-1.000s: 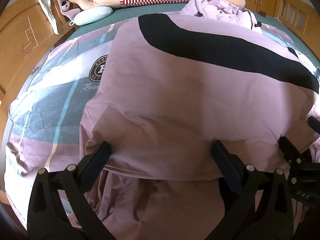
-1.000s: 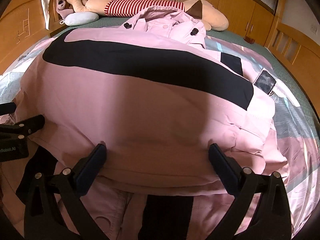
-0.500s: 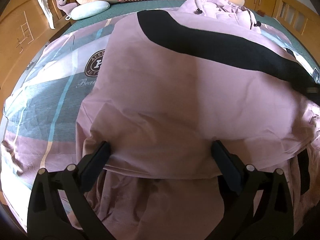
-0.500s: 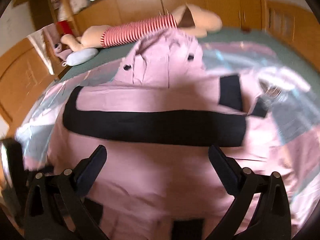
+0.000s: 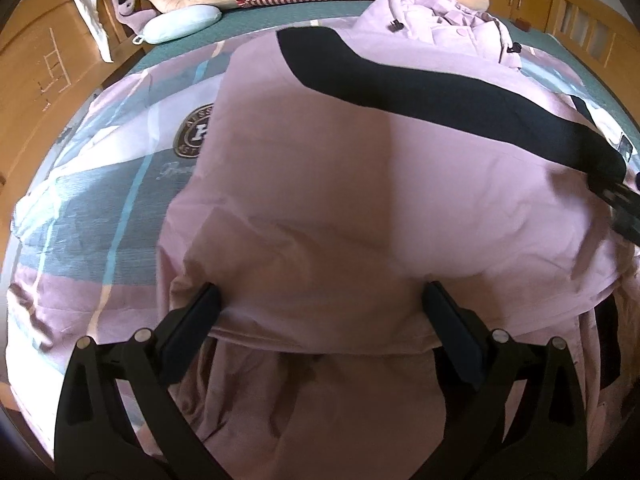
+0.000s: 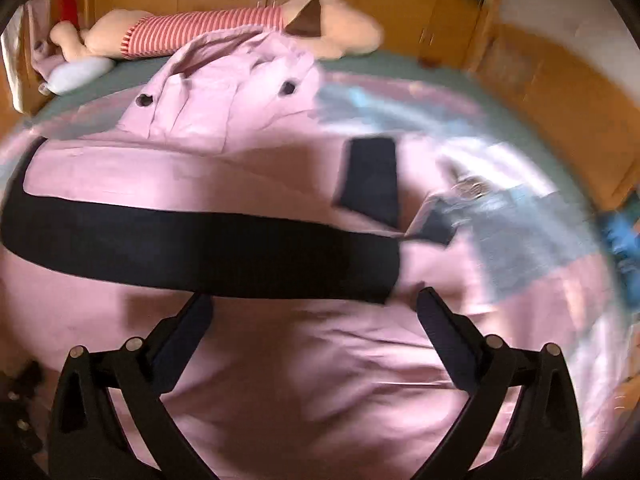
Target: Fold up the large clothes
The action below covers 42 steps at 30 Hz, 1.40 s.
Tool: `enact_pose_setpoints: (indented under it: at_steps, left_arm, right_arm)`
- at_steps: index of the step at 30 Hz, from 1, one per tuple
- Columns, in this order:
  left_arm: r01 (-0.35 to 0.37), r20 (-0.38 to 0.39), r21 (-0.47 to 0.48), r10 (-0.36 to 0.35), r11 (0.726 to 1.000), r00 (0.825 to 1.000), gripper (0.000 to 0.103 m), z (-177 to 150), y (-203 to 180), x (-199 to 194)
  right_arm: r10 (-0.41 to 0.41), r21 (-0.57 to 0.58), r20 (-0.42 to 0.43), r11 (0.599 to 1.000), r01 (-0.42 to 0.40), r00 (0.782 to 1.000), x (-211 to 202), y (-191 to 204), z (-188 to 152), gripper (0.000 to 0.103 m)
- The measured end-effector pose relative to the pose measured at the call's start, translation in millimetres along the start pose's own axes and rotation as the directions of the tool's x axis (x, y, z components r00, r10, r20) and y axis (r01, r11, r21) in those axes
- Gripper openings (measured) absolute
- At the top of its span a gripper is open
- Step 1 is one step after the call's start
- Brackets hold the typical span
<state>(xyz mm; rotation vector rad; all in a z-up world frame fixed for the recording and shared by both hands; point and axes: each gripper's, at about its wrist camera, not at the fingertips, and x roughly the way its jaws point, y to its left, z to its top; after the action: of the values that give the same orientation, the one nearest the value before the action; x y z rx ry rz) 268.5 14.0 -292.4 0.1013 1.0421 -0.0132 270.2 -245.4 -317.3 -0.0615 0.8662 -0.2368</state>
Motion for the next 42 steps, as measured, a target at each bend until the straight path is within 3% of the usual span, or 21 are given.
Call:
enact_pose_setpoints:
  at_steps: [3,6,8,10,12,15,17,18,21,22,23,25,30,32,35,39,42]
  left_arm:
    - [-0.056,0.023,0.04,0.055,0.998,0.998,0.101,-2.3,-8.6,-7.0]
    - [-0.027,0.0,0.034,0.027,0.999,1.0,0.101,-3.8,-7.1,1.7]
    - [0.02,-0.022,-0.005,-0.02,1.0,1.0,0.101,-1.6,1.2,5.0]
    - [0.004,-0.002,-0.035,-0.004,0.999,1.0,0.101,0.0,4.9,-1.7]
    - [-0.053,0.092,-0.05,0.058,0.997,0.994,0.101,0.4,3.0,-19.2]
    - [-0.084,0.19,0.032,0.076,0.996,0.979,0.101,0.9,-12.8,-34.6]
    - [-0.101,0.153,0.089,0.086,0.991,0.985,0.101,-0.9,-21.3,-24.1]
    - [-0.103,0.092,0.109,0.093,0.989,0.991,0.101,-3.1,-24.0,-10.1]
    - [-0.03,0.035,0.057,0.028,0.998,0.999,0.101,-3.6,-13.5,3.7]
    - [-0.008,0.016,0.045,0.007,0.999,1.0,0.101,-1.6,-10.0,4.6]
    - [0.003,0.006,0.04,-0.003,0.999,1.0,0.101,-0.4,-7.4,4.8]
    - [-0.004,0.018,0.018,0.003,1.0,1.0,0.101,-2.3,-4.3,2.6]
    - [-0.059,0.089,-0.032,0.061,0.998,0.994,0.101,-2.3,3.8,-14.0]
    - [-0.058,0.061,-0.045,0.06,0.997,0.996,0.101,-0.7,9.3,-8.1]
    - [-0.02,0.023,-0.064,0.021,0.998,1.0,0.101,2.2,17.6,2.3]
    - [-0.043,0.028,-0.039,0.044,0.998,0.999,0.101,0.0,12.3,2.6]
    - [-0.047,0.025,-0.036,0.047,0.998,0.999,0.101,1.2,10.6,4.5]
  right_arm:
    - [0.133,-0.11,0.021,0.985,-0.13,0.991,-31.4,7.7,-14.5,0.102]
    - [0.032,-0.206,-0.08,0.977,-0.048,0.996,-18.2,10.3,-43.1,0.102]
    - [0.111,-0.096,-0.096,0.988,-0.12,0.989,-6.0,-13.2,-54.7,0.102]
    - [0.149,-0.001,-0.115,0.989,-0.15,0.982,0.6,-31.7,-52.5,0.102]
    - [0.144,0.06,-0.095,0.989,-0.139,0.985,-2.1,-44.8,-46.9,0.102]
    - [0.208,0.186,0.003,0.961,-0.205,0.978,-17.6,-61.3,-43.3,0.102]
    - [0.284,0.194,0.048,0.938,-0.287,0.958,-26.0,-58.0,-38.2,0.102]
    - [0.304,0.166,0.052,0.937,-0.308,0.951,-27.7,-50.5,-35.5,0.102]
    - [0.389,0.059,-0.006,0.92,-0.388,0.921,-24.5,-18.7,-36.5,0.102]
    - [0.389,0.043,-0.043,0.921,-0.387,0.92,-20.7,-11.6,-40.4,0.102]
    - [0.347,0.002,-0.094,0.937,-0.348,0.933,-11.6,-0.4,-43.6,0.102]
    - [0.253,-0.12,-0.101,0.957,-0.264,0.962,-8.4,17.6,-48.9,0.102]
    - [0.248,-0.105,-0.101,0.96,-0.258,0.964,-12.9,9.3,-50.3,0.102]
    - [0.23,-0.119,-0.095,0.963,-0.241,0.969,-18.1,14.6,-53.7,0.102]
    - [0.213,-0.137,-0.069,0.966,-0.221,0.975,-25.0,14.3,-54.8,0.102]
    - [0.214,-0.097,0.069,0.974,-0.207,0.974,-49.3,0.6,-46.0,0.102]
    - [0.187,-0.073,0.104,0.981,-0.18,0.977,-53.6,-3.2,-34.5,0.102]
